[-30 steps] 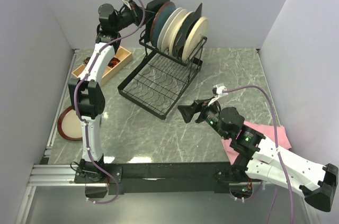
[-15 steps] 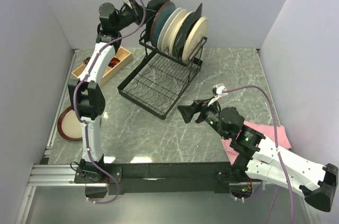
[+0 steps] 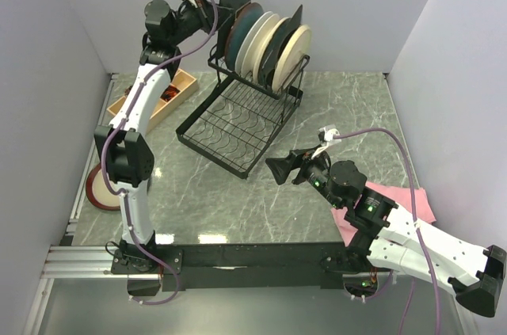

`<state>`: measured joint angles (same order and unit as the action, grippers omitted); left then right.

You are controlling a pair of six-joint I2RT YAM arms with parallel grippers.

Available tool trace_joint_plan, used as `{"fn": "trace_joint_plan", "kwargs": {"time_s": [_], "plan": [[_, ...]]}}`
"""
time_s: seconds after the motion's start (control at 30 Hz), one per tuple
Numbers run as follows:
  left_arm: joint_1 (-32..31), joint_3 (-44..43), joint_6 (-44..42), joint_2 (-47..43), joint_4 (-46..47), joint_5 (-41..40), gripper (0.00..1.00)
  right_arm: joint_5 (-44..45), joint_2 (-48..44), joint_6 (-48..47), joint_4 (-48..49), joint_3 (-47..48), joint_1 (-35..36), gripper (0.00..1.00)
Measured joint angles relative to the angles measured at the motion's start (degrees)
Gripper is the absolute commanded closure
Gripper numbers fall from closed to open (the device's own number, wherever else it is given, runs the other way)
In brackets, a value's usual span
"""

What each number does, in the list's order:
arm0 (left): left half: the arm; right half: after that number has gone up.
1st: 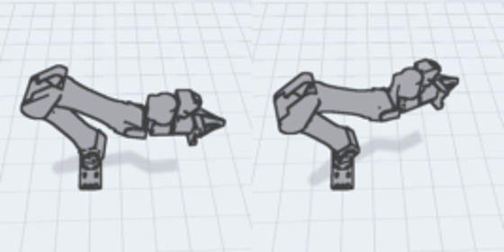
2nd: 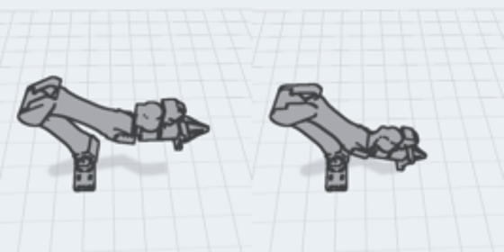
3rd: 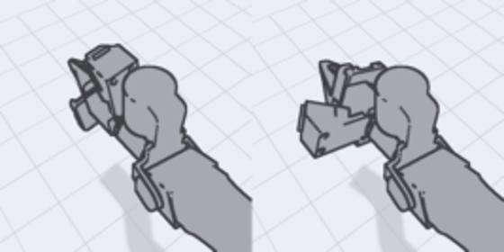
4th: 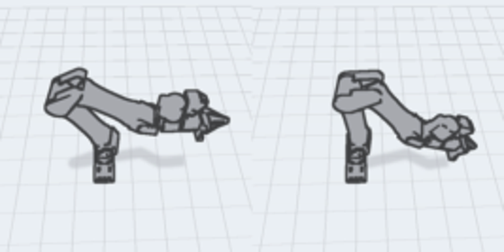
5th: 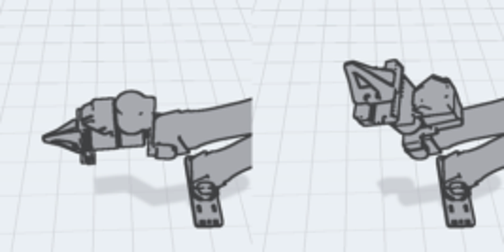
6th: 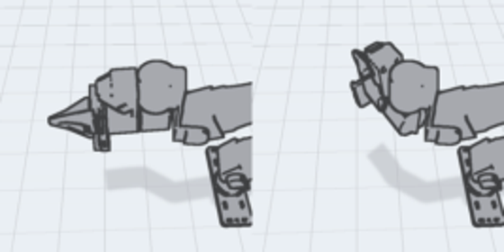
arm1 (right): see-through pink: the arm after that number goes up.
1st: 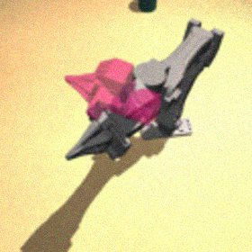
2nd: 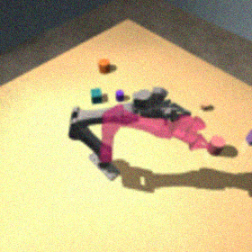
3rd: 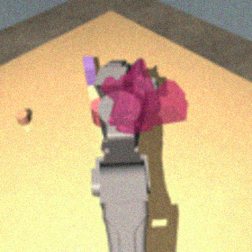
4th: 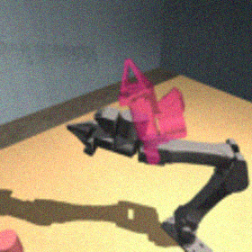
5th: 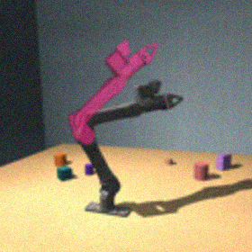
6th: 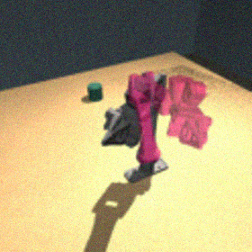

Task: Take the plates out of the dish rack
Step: Unload the plate from the dish rack.

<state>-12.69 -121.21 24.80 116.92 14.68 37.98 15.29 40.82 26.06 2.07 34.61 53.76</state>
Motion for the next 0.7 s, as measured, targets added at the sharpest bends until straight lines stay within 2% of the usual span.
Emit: {"fn": "trace_joint_plan", "kwargs": {"time_s": [0.7], "plan": [[-0.5,4.6,-6.5,-6.5,-5.6,-3.1,0.99,0.0,-0.3,0.0,0.0,0.0,0.4,0.05]]}}
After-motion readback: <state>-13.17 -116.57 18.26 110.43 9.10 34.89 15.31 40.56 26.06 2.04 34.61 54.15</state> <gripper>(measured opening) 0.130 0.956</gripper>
